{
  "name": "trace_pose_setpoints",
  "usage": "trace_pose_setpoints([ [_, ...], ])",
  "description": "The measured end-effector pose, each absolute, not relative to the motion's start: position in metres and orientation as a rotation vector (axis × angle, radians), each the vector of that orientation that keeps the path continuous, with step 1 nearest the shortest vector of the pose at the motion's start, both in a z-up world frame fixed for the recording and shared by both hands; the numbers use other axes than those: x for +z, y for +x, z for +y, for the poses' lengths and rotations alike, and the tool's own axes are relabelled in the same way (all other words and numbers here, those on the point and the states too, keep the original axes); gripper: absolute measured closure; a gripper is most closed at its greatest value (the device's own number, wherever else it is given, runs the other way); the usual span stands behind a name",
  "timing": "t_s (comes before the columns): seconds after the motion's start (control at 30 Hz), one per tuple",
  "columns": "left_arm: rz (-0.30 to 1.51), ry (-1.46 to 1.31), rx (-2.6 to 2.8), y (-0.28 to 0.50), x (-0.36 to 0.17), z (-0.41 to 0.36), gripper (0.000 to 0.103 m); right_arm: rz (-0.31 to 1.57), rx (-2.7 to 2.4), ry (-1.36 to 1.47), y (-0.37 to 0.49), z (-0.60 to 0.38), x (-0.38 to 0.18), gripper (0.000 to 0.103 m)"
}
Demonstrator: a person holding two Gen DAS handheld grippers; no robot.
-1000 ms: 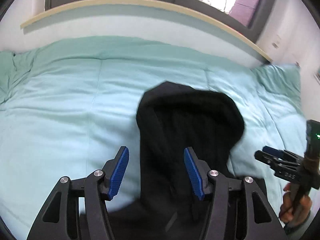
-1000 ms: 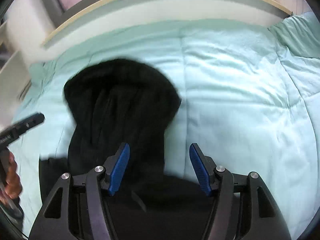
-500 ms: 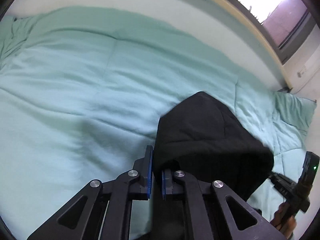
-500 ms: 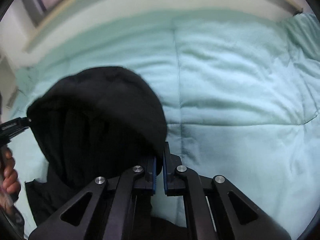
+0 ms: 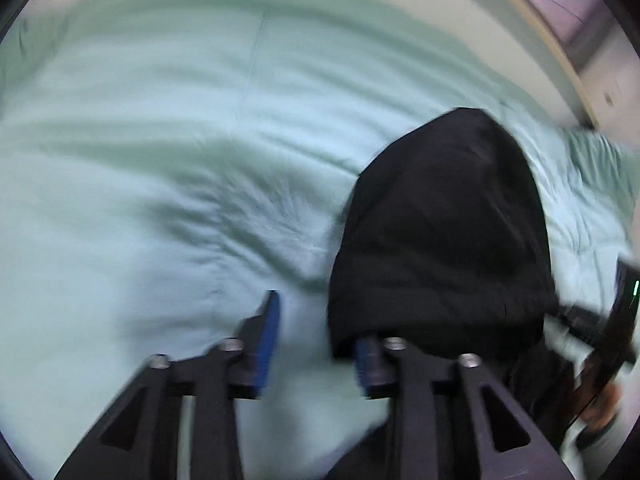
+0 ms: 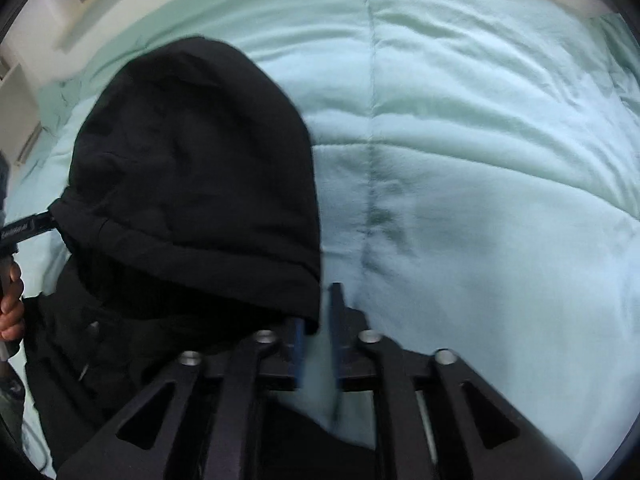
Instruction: Fold large clothes
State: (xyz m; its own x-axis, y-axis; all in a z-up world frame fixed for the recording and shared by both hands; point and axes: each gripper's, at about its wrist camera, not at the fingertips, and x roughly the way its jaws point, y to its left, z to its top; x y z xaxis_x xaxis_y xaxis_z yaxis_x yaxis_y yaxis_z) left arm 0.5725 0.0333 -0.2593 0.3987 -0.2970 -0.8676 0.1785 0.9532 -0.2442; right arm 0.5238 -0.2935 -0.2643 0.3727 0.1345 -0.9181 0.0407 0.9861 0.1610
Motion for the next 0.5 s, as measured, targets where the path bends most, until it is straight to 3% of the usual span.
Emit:
trace_pose_setpoints([
  [0.07,1.071,-0.069,-0.303,0.556,-0.239,0.037,0.061,1.167,0.065,0.171,0.513,-0.301,-0.246,0.047],
  [0.13,0.995,-0.036,-0.315,0.543,-0.210,0.039,0.061,1.121,0.083,0.186,0.503,-0.307,-0.225,0.034],
  [0.23,0.915,-0.088,-0.373,0.548,-0.176,0.030,0.059,1.026,0.114,0.214,0.504,-0.306,-0.187,0.033],
  [0.33,0.909,-0.167,-0.490,0.574,-0.166,-0.001,0.048,0.986,0.142,0.235,0.520,-0.289,-0.171,0.033],
  [0.5,1.130,-0.142,-0.479,0.607,-0.243,-0.046,0.048,1.091,0.158,0.137,0.560,-0.245,-0.213,0.033],
])
